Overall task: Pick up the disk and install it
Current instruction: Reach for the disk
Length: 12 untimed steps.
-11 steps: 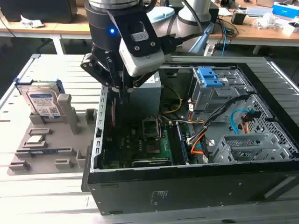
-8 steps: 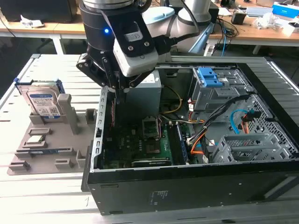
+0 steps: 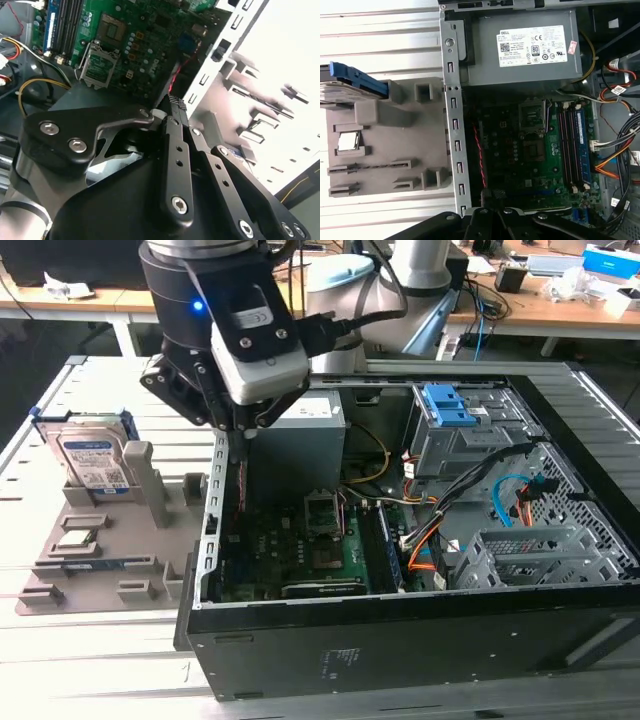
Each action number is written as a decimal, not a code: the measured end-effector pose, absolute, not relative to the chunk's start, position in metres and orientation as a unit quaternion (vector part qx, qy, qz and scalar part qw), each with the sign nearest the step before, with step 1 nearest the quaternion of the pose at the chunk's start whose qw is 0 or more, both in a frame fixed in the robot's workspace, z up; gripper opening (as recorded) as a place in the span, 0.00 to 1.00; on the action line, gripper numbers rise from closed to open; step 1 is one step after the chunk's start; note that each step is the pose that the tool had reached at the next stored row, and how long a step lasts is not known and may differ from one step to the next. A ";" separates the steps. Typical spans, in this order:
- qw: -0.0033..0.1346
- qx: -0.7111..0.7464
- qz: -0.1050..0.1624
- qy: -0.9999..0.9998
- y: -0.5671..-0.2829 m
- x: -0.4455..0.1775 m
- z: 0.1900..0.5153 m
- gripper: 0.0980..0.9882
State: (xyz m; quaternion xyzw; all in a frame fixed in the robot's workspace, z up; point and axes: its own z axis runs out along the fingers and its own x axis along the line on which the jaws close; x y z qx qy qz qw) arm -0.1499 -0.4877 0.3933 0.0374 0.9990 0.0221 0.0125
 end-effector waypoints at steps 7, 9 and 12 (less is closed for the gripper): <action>0.012 0.037 0.022 0.999 -0.488 -0.178 0.393 0.01; 0.012 0.037 0.022 0.999 -0.488 -0.182 0.393 0.01; 0.012 0.037 0.022 0.999 -0.488 -0.190 0.393 0.01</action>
